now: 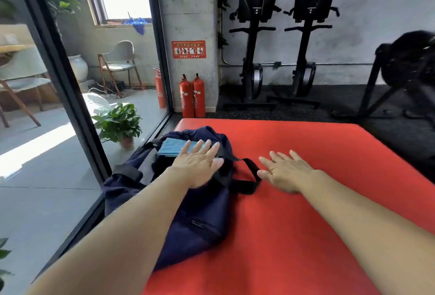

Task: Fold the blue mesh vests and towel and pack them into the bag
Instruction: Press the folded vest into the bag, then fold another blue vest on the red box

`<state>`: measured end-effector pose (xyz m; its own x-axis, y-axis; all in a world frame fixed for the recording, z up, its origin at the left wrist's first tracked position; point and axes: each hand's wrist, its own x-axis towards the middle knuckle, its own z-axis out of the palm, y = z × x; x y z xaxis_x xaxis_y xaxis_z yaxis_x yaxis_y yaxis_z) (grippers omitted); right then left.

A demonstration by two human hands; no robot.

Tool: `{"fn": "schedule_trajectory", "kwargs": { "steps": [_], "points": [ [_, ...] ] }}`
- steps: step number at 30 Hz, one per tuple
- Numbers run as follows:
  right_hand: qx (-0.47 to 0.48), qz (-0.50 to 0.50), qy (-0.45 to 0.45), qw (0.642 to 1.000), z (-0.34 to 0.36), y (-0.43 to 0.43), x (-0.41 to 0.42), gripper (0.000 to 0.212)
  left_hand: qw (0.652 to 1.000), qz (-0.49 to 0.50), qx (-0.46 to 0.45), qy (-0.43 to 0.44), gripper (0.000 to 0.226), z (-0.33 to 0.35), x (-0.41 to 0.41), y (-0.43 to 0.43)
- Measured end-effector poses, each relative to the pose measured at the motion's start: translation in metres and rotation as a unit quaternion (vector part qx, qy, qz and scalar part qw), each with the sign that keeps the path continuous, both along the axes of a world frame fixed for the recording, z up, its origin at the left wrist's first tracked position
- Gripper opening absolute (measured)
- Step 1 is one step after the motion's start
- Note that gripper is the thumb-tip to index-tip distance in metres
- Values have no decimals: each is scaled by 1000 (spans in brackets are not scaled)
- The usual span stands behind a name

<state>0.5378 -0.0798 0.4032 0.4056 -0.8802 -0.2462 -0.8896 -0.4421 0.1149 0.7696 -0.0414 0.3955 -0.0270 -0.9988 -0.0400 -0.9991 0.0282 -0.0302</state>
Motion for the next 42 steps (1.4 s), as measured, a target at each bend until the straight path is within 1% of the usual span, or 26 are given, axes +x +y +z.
{"fn": "schedule_trajectory", "kwargs": {
  "steps": [5,11,15,21,25,29,35,39,42],
  "points": [
    [-4,-84,3,996,11,49,-77,62,996,-86,1,33,63,6,-103,16],
    [-45,-170,1,984,6,105,-184,63,979,-201,24,15,62,4,-235,34],
    [-61,-233,5,971,-4,145,-252,62,959,-283,29,-12,61,-2,-329,45],
    [-37,-311,11,950,-36,198,-359,57,922,-383,38,-23,61,-22,-448,73],
    [-37,-363,19,931,-54,236,-424,51,904,-425,47,-22,61,-43,-507,88],
    [8,-415,13,910,-84,247,-492,59,890,-452,60,-22,61,-68,-558,99],
    [52,-418,16,907,-130,257,-574,54,877,-472,88,-29,61,-105,-629,93],
    [78,-443,11,893,-152,254,-610,54,872,-478,97,-46,60,-128,-665,83],
    [95,-456,0,885,-175,249,-628,56,864,-489,96,-77,60,-151,-688,78]
  ]
}}
